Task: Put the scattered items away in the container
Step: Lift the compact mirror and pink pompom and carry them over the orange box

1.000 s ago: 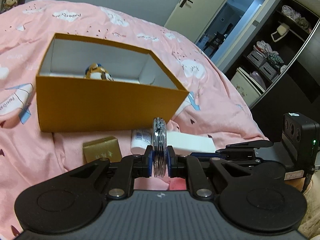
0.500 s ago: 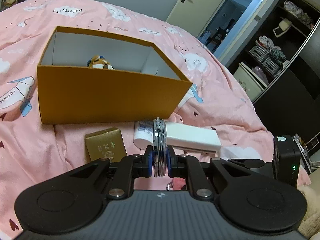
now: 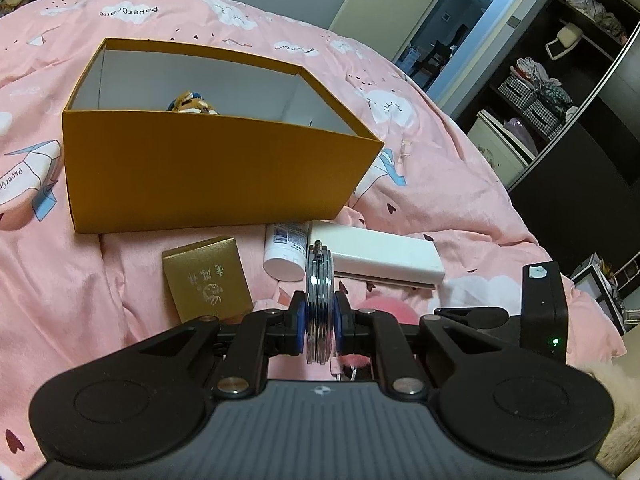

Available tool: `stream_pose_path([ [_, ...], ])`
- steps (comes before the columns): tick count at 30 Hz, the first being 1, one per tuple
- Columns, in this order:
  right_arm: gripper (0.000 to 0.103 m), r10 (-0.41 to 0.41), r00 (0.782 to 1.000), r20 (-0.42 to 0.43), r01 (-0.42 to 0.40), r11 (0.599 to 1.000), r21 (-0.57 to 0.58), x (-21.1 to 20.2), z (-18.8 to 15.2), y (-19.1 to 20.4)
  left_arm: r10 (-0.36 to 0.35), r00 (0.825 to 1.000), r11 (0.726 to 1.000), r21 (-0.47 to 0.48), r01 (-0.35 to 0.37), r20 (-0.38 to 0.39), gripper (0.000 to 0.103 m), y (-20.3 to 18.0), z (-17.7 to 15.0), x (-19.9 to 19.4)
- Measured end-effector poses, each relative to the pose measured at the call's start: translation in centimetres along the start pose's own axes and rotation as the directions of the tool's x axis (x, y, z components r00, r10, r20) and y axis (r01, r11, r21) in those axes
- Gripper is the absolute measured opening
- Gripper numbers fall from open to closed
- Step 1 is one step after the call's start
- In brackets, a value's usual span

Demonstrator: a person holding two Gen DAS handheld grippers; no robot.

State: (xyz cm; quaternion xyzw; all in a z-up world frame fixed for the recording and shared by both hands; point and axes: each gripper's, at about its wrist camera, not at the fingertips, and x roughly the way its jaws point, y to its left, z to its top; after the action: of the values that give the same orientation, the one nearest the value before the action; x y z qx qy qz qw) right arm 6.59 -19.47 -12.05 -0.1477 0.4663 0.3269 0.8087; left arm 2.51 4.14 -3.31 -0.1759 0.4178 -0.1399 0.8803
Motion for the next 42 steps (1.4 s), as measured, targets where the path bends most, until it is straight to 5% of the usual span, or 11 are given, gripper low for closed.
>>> stream_pose_path([
  [15, 0.049, 0.0, 0.982, 0.19, 0.001, 1.0, -0.003, -3.0, -0.3, 0.1, 0.011, 1.0, 1.0, -0.01, -0.011, 0.022, 0.015, 0.3, 0.1, -0.3],
  [28, 0.049, 0.043, 0.926, 0.374, -0.025, 0.998, -0.053, -6.7, 2.3, 1.1, 0.002, 0.996, 1.0, -0.015, -0.001, 0.086, 0.015, 0.2, 1.5, -2.0],
  [42, 0.049, 0.12, 0.871, 0.477, -0.081, 0.991, -0.102, -8.6, 8.3, 1.3, 0.043, 0.983, 0.999, 0.016, -0.047, 0.179, 0.015, 0.5, 5.6, -5.3],
])
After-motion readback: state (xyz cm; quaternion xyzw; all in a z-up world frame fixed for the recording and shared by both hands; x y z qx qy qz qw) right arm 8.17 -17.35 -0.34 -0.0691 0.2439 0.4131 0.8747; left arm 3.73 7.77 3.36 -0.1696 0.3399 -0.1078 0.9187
